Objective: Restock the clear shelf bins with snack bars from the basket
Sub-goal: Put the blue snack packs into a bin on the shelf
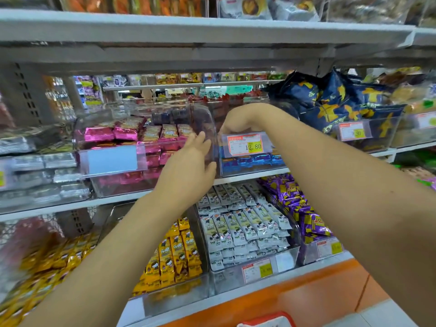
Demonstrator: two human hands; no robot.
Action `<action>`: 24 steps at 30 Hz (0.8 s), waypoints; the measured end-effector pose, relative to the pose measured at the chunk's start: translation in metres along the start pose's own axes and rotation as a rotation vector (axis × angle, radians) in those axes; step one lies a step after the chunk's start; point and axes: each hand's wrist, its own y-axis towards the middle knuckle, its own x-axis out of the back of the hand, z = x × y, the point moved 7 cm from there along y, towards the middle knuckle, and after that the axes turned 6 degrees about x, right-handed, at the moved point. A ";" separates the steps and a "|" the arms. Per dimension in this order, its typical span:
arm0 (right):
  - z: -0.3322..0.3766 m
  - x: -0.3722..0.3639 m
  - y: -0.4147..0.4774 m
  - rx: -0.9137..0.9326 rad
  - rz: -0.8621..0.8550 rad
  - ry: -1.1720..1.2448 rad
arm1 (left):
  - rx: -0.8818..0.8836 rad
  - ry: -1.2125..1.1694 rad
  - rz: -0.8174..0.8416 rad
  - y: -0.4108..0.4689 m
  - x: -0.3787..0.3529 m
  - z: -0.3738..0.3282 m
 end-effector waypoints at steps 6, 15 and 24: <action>0.016 0.012 -0.036 0.133 -0.358 0.064 | -0.009 -0.226 -0.065 -0.030 0.006 0.001; 0.017 -0.095 -0.150 0.274 -0.522 0.044 | 0.108 -0.288 0.008 -0.152 -0.075 0.065; -0.074 -0.430 -0.187 0.040 0.298 0.179 | 0.514 -0.014 0.583 -0.318 -0.227 0.184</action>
